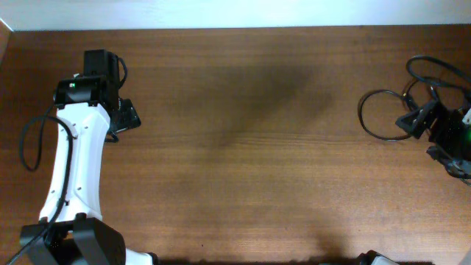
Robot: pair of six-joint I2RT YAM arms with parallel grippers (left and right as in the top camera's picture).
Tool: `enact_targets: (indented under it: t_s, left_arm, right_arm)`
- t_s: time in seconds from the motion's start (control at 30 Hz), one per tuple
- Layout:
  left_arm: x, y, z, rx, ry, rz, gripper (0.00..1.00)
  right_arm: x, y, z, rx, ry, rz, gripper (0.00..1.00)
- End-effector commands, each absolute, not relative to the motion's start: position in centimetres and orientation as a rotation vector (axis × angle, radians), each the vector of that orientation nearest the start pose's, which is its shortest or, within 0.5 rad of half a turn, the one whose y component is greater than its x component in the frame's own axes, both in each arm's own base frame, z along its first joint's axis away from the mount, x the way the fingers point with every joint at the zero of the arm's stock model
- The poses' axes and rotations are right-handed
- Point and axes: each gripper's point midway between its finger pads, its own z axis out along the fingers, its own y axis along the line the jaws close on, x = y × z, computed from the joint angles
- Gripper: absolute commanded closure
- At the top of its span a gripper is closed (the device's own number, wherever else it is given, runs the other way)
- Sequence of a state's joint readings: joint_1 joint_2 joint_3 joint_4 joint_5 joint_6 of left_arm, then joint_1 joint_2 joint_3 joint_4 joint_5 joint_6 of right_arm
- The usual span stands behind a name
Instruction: Untangle cables
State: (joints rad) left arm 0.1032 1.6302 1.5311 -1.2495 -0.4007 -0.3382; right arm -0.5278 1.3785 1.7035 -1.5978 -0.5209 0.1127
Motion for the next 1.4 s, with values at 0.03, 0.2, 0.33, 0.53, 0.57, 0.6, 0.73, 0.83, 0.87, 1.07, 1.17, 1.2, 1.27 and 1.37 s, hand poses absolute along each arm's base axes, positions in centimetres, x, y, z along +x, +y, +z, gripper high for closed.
enact_targets:
  t_s: [0.03, 0.2, 0.33, 0.53, 0.57, 0.6, 0.73, 0.83, 0.87, 1.07, 1.17, 1.2, 1.27, 1.37]
  left_arm:
    - [32.7, 10.3, 19.5, -0.709, 2.711, 0.525, 0.01]
    - [32.7, 10.2, 19.5, -0.708, 2.711, 0.526, 0.01]
    - [32.8, 9.8, 19.7, -0.69, 2.706, 0.519, 0.01]
    - [33.2, 1.3, 22.9, -0.351, 2.646, 0.403, 0.01]
    - [33.0, -0.4, 23.6, -0.285, 2.628, 0.375, 0.01]
    - [32.7, -1.5, 24.2, -0.241, 2.613, 0.353, 0.01]
    - [31.6, -3.8, 26.3, -0.153, 2.552, 0.286, 0.01]
    - [30.2, -3.7, 28.7, -0.155, 2.477, 0.233, 0.01]
    - [29.5, -3.5, 29.9, -0.164, 2.438, 0.209, 0.01]
    - [25.3, -1.4, 33.4, -0.243, 2.32, 0.088, 0.01]
    - [25.4, -1.1, 31.3, -0.296, 2.244, -0.026, 0.01]
    - [25.9, -1.9, 30.1, -0.275, 2.172, -0.105, 0.01]
    - [26.2, -3.7, 28.4, -0.215, 2.045, -0.255, 0.01]
    - [26.7, -4.3, 27.6, -0.185, 1.789, -0.341, 0.01]
  right_arm:
    - [25.7, -5.3, 29.3, 0.748, 2.585, 0.605, 0.01]
    - [25.7, -5.3, 29.3, 0.748, 2.586, 0.605, 0.01]
    - [25.7, -5.3, 29.3, 0.748, 2.586, 0.605, 0.01]
    - [25.7, -5.3, 29.3, 0.748, 2.585, 0.605, 0.01]
    - [25.7, -5.3, 29.3, 0.748, 2.585, 0.605, 0.01]
    - [25.7, -5.3, 29.3, 0.748, 2.585, 0.605, 0.01]
    - [25.7, -5.3, 29.3, 0.748, 2.585, 0.605, 0.01]
    - [25.7, -5.3, 29.3, 0.748, 2.585, 0.605, 0.01]
    - [25.7, -5.3, 29.3, 0.748, 2.585, 0.605, 0.01]
    - [25.7, -5.3, 29.3, 0.748, 2.585, 0.605, 0.01]
    - [25.7, -5.3, 29.3, 0.748, 2.586, 0.605, 0.01]
    - [25.7, -5.3, 29.3, 0.748, 2.585, 0.605, 0.01]
    - [25.7, -5.3, 29.3, 0.748, 2.586, 0.605, 0.01]
    - [25.7, -5.3, 29.3, 0.748, 2.585, 0.605, 0.01]
